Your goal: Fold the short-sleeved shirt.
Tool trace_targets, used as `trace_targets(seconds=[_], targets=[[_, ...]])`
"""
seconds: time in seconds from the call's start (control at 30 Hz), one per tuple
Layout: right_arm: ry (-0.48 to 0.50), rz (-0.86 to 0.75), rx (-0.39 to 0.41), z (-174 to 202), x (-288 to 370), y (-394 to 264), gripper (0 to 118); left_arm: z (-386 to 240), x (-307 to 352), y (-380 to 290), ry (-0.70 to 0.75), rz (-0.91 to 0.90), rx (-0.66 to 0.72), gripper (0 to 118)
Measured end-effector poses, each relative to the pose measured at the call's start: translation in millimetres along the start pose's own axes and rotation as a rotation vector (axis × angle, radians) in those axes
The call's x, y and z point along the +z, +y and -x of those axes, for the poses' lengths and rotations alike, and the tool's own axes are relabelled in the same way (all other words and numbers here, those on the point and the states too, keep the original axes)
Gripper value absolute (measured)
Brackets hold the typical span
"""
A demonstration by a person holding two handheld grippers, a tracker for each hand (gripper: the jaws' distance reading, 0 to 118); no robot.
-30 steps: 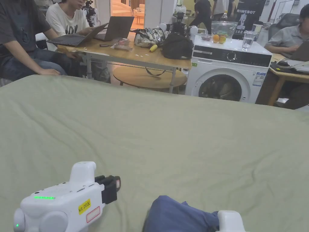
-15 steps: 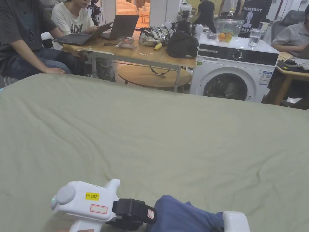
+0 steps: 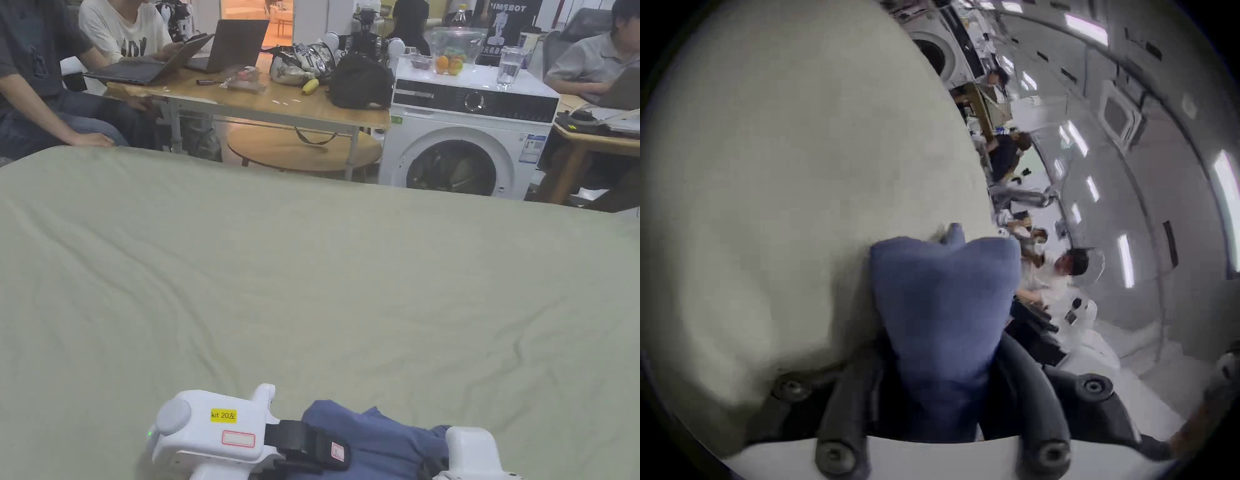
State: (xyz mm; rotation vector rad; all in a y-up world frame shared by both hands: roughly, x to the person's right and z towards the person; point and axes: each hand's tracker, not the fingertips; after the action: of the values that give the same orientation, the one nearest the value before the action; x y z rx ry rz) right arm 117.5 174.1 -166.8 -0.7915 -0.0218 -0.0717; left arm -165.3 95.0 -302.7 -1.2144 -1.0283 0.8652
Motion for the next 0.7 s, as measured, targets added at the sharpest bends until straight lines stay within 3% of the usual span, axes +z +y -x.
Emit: trace_targets(seconds=[0.1,0.3,0.7], targets=[[-0.012,-0.017,0.012,3,1,-3,0,-7,-3,-5,0.051,-0.018,-0.072,20],[-0.014,-0.07,0.022,5,11,-2,0,-11,4,-4,0.043,-0.024,-0.027,20],[-0.119,-0.579,0.011,6,57,43,0,-42,42,2,0.055,-0.023,-0.008,20]])
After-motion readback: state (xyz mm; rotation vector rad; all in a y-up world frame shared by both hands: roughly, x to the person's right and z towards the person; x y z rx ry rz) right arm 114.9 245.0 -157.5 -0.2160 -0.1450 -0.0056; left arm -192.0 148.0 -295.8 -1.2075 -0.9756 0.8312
